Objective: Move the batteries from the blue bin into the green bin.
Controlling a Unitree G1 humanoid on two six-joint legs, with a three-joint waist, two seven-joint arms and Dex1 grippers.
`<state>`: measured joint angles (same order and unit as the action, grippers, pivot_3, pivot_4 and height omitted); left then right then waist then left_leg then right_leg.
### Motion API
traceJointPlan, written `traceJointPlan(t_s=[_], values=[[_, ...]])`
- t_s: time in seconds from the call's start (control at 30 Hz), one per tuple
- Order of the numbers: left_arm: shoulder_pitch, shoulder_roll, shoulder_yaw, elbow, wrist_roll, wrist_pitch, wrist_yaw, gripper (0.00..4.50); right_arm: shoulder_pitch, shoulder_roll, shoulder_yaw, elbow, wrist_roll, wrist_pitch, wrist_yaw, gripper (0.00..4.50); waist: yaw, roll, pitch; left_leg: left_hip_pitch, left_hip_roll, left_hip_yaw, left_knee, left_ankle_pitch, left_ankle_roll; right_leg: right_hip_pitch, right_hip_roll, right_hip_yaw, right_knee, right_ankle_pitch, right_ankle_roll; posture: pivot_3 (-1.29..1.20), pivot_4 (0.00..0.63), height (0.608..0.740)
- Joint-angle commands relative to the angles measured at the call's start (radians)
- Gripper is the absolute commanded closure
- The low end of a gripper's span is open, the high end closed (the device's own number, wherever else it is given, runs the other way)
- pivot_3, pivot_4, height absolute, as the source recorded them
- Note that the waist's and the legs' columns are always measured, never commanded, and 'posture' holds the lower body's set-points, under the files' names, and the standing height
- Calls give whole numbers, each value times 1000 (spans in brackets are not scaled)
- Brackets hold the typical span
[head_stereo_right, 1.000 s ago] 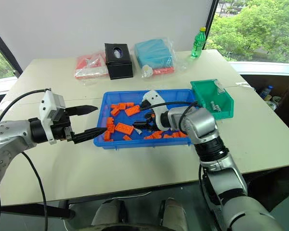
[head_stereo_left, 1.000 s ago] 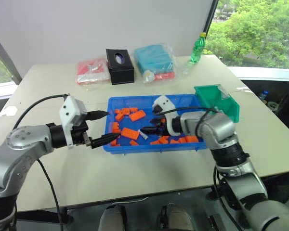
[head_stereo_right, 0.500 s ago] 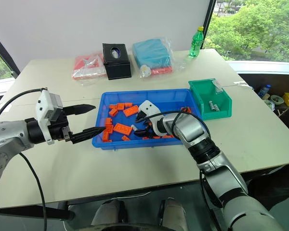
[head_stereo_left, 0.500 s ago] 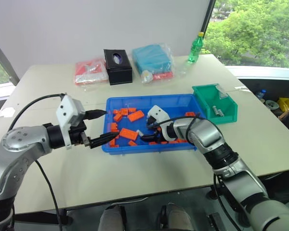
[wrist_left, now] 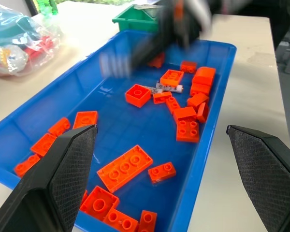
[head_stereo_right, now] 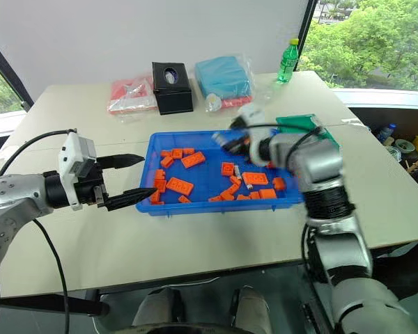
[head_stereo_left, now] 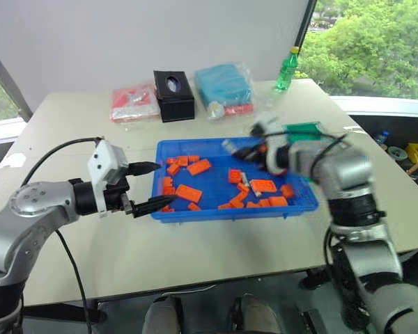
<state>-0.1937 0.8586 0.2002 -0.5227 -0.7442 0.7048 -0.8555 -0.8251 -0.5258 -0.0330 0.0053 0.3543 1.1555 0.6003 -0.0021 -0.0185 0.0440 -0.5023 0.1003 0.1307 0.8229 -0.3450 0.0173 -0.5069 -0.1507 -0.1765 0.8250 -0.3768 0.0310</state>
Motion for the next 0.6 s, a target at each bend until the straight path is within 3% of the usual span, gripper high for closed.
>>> traceJointPlan(t_s=[0.03, 0.2, 0.37, 0.6], values=[[-38, -13, -13, 7, 8, -33, -11, 0, -3, -92, -104, 41, -29, -17, -43, 4490, 4, 0, 0, 0, 0, 0, 0, 0, 0, 0, 0, 0, 0, 0, 0, 0, 150, 608], [-109, -62, -42, 34, 2, -30, 5, 0, 31, -197, -141, 140, -59, -79, -51, 4490, 7, -1, 0, 2, 0, 3, 0, 0, 0, 1, -1, 0, -2, -1, 0, 0, 150, 608], [-157, -90, -77, 52, 20, -40, 1, 0, 56, -219, -129, 255, -113, -169, -93, 4490, 3, -2, -1, 6, 0, 3, 0, 0, 0, 6, -1, 0, -2, 0, 1, 0, 150, 608], [-172, -99, -84, 53, 25, -38, 4, 0, 46, -191, -109, 307, -126, -267, -84, 973, -10, -2, -1, 6, 1, 2, 1, 0, 0, 4, -1, 0, -2, 0, 1, 0, 150, 608]])
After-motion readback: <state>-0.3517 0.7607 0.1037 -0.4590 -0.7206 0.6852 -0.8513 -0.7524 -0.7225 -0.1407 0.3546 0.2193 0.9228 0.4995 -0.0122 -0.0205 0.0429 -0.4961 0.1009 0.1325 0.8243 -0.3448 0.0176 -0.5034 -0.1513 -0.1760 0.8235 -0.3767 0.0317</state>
